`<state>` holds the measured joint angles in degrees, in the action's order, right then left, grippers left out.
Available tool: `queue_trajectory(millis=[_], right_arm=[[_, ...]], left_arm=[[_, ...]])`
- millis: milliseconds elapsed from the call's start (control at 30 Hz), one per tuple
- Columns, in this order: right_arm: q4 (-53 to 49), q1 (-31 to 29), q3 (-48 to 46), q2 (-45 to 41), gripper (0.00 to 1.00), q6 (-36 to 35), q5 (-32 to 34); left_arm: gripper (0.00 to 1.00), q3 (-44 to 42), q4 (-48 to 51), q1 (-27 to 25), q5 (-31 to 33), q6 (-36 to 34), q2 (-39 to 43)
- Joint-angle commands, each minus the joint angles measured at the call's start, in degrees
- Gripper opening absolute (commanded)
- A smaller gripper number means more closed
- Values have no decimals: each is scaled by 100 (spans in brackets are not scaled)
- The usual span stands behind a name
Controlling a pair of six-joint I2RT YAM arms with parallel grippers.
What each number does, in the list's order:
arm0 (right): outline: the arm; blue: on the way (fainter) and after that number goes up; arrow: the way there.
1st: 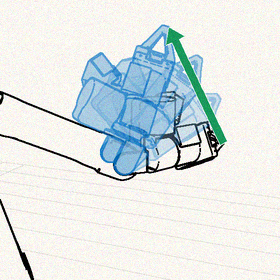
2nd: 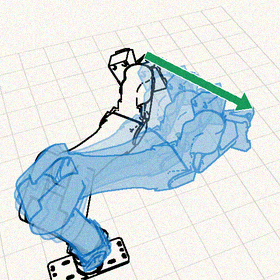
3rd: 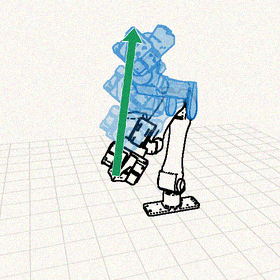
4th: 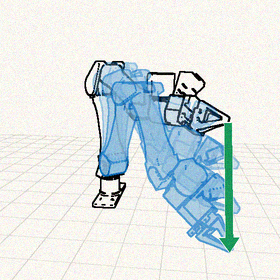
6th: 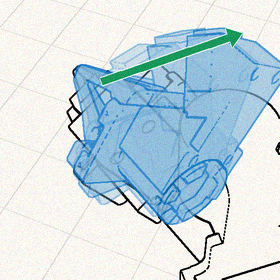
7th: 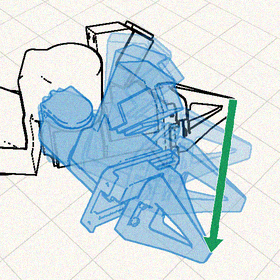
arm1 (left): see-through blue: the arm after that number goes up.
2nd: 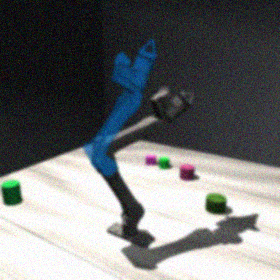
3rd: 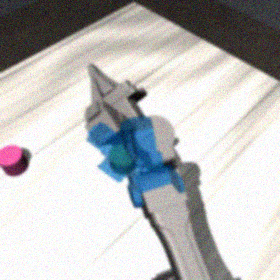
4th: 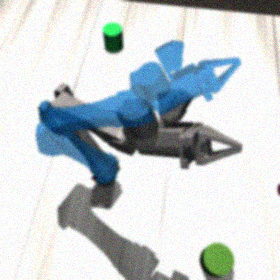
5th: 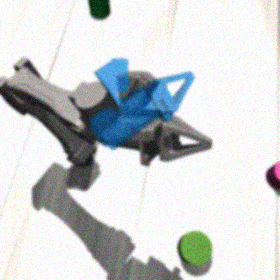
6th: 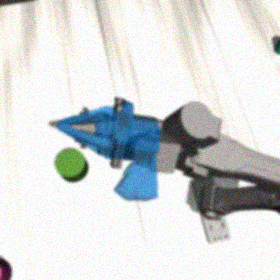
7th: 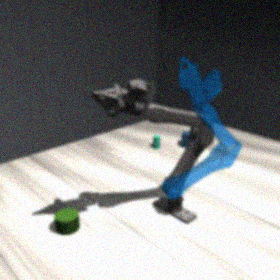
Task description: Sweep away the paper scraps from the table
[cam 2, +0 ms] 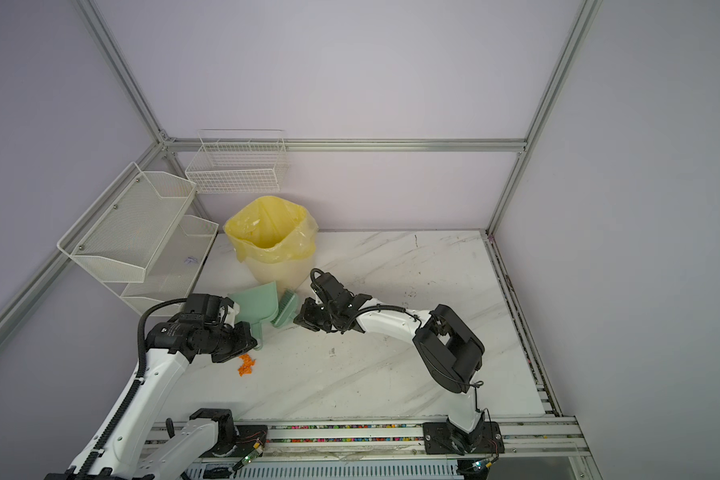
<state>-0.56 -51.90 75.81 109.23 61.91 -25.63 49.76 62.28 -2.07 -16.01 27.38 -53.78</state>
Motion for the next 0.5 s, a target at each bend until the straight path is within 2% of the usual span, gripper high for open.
queue_trajectory(millis=[0, 233, 467], right_arm=[[630, 25, 298, 102, 0, 289, -3], [864, 65, 233, 412, 0, 485, -92], [826, 379, -533, -44, 0, 566, -216]], left_arm=[[0, 245, 16, -31, 47, -87, 62], [0, 228, 11, -35, -15, -101, 43], [0, 115, 12, -108, -69, -42, 123]])
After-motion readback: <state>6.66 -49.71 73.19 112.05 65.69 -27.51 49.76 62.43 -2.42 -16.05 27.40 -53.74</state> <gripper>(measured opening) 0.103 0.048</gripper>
